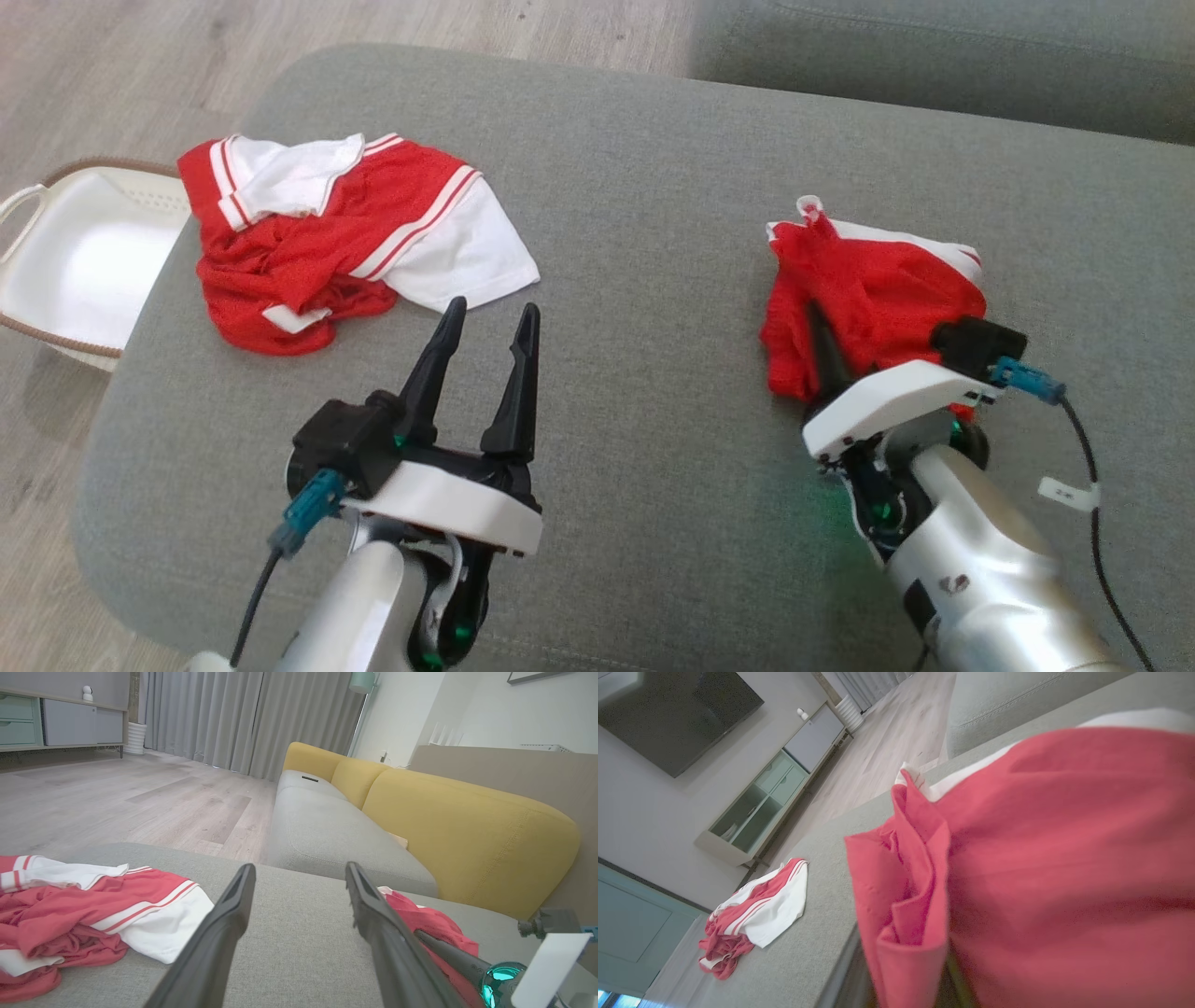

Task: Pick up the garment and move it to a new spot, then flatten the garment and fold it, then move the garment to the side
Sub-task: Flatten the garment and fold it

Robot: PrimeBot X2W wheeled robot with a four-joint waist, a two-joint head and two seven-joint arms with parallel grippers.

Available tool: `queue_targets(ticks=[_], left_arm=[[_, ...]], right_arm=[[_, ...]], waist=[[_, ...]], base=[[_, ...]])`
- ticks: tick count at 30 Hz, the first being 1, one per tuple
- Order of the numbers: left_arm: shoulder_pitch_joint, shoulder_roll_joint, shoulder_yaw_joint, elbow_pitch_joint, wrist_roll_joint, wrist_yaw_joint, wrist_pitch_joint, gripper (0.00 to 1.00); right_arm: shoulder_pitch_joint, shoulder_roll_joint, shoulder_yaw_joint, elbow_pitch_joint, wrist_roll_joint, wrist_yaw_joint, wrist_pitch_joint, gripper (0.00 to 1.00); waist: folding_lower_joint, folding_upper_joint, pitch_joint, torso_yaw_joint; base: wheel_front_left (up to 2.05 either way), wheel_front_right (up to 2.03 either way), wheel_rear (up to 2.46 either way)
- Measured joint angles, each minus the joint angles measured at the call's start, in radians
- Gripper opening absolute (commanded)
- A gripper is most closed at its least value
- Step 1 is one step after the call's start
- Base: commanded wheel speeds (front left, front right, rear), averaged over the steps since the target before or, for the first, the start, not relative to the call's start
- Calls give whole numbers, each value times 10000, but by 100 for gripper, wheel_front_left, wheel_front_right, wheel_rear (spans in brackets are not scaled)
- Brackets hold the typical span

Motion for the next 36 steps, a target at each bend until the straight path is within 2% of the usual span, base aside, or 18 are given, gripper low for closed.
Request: queue_targets(ticks=[5,6,13,17,20,23,26,29,32,34,36], left_arm=[[-5,0,4,0,-2,2,0,100],[-5,0,13,-2,-2,10,-2,100],[-7,0,35,-2,-2,13,0,100],[-7,0,196,-48,0,46,0,100],[-8,0,301,-77,4,38,-2,100],[-7,0,366,-167,6,27,-2,100],[-9,0,573,-347,35,31,-2,100],[-9,2,654,-504,36,38,-2,100],[-11,2,679,-633,59,38,-4,100],[-11,2,704,-663,104,35,-4,100],[-12,2,742,-717,107,27,-4,100]], right_arm=[[47,-4,907,-301,405,0,0,100],[47,-4,1421,-614,662,0,77,100],[146,-31,3108,-1106,1402,0,840,100],[155,12,3308,-1262,1400,0,612,100],[33,-2,3191,-1049,382,0,-192,100],[-132,-2,2502,-926,-1091,0,-715,100],[-182,-15,1166,-1131,-2928,0,-863,100],[105,-27,-851,-2349,-4926,0,-872,100],[1034,-27,-2533,-3933,-6694,0,-918,100],[1983,-21,-3154,-4800,-7250,0,-945,100],[2890,-12,-3405,-5440,-7287,0,-945,100]], waist=[[0,0,83,-39],[0,0,100,-83],[0,0,66,-358],[0,0,73,-650],[0,0,60,-970],[0,0,6,-1319],[0,0,-54,-1680],[0,0,-109,-2037],[0,0,-138,-2350],[0,0,-138,-2520],[0,0,-135,-2659]], base=[[0,0,0],[0,0,0],[0,0,0],[0,0,0],[0,0,0],[0,0,0],[0,0,0],[0,0,0],[0,0,0],[0,0,0],[0,0,0]])
